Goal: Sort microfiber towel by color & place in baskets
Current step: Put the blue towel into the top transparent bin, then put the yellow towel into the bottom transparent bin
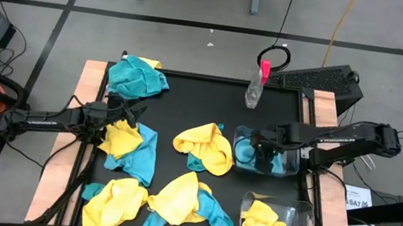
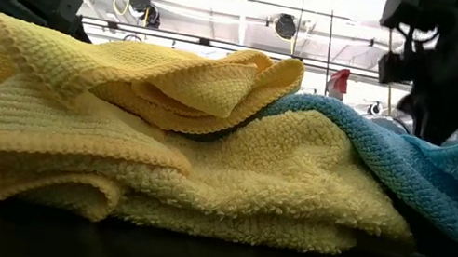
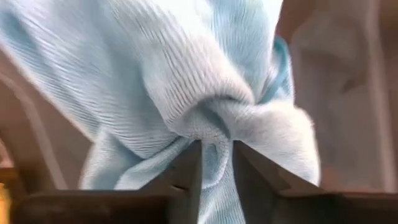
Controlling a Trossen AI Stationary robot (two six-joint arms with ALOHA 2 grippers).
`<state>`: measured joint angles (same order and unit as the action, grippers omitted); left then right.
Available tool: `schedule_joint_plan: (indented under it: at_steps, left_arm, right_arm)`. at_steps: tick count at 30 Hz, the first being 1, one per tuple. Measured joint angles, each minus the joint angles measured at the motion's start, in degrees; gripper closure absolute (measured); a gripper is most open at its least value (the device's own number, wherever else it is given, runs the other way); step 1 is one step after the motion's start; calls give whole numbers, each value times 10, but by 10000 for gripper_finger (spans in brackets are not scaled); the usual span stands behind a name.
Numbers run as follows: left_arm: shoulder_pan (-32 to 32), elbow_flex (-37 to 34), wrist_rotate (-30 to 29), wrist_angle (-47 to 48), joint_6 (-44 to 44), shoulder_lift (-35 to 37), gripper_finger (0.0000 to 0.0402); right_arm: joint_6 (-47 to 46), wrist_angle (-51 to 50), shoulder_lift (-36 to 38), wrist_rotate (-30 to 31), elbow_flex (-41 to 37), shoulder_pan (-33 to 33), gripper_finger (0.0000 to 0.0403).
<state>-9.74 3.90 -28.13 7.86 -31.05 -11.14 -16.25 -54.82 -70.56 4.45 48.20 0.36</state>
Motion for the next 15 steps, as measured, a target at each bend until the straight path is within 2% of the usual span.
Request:
schedule_joint_plan:
  at_steps: [9, 12, 15]
  left_arm:
    - [0, 0, 0, 0, 0, 0, 103]
    - [0, 0, 0, 0, 0, 0, 103]
    - [0, 0, 0, 0, 0, 0, 103]
  right_arm:
    - [22, -49, 6, 4, 101, 0, 207]
    - [47, -22, 6, 4, 122, 3, 182]
    - [89, 47, 6, 5, 129, 10, 165]
